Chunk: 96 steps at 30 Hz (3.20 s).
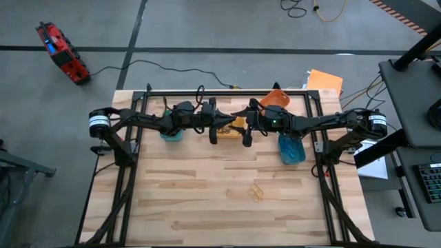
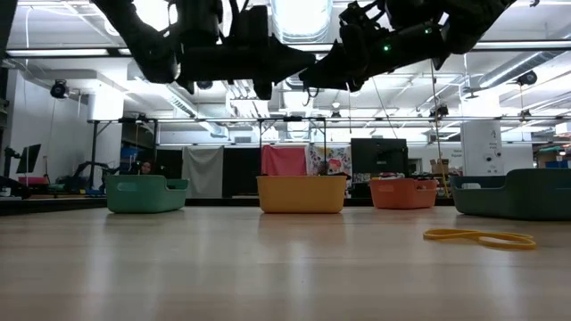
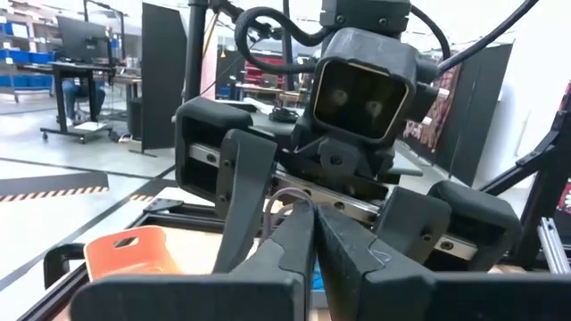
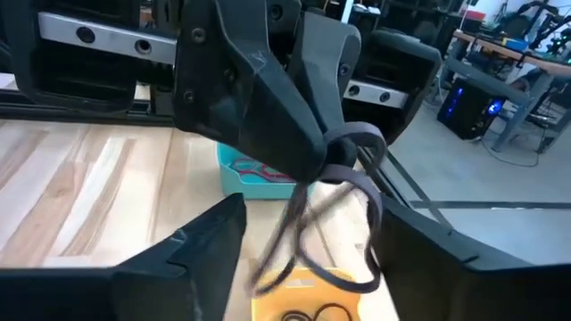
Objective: Sort rubber bands into baskets
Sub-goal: Put the black rubberband into the yellow bin, then put the yellow rubberband into the orange bin
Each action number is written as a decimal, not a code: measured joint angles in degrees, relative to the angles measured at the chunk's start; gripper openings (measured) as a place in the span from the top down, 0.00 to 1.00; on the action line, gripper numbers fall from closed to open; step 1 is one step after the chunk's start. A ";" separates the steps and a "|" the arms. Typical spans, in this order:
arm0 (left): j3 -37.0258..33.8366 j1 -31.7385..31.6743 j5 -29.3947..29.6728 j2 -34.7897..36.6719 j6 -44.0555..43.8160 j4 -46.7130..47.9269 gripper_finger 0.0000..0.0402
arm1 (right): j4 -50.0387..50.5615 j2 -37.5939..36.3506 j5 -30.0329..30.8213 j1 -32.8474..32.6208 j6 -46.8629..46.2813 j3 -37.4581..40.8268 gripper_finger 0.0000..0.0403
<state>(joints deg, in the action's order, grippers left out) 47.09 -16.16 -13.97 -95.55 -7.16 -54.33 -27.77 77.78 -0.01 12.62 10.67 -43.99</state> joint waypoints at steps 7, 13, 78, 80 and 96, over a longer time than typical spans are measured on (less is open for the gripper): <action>0.00 -0.02 -0.05 0.01 0.00 -0.15 1.00 | 0.01 0.00 0.04 0.02 -0.05 0.00 0.66; 0.00 0.00 -0.07 0.01 -0.04 -0.11 1.00 | 0.00 0.00 0.07 0.02 0.78 0.00 0.93; -1.16 -3.43 11.99 21.88 3.67 51.15 0.44 | 22.17 18.16 5.42 3.43 -12.31 -14.03 0.69; -1.16 -3.39 11.99 21.88 3.67 51.15 0.44 | 22.36 18.04 5.40 3.41 -12.99 -14.03 0.63; -1.92 -2.18 11.95 21.69 2.58 50.25 0.44 | 44.16 6.39 -5.04 -2.46 -21.55 -13.97 0.51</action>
<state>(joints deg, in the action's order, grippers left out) 45.17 -18.35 -2.02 -73.87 -4.58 -4.08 16.39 84.17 -5.05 10.16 -10.88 -57.95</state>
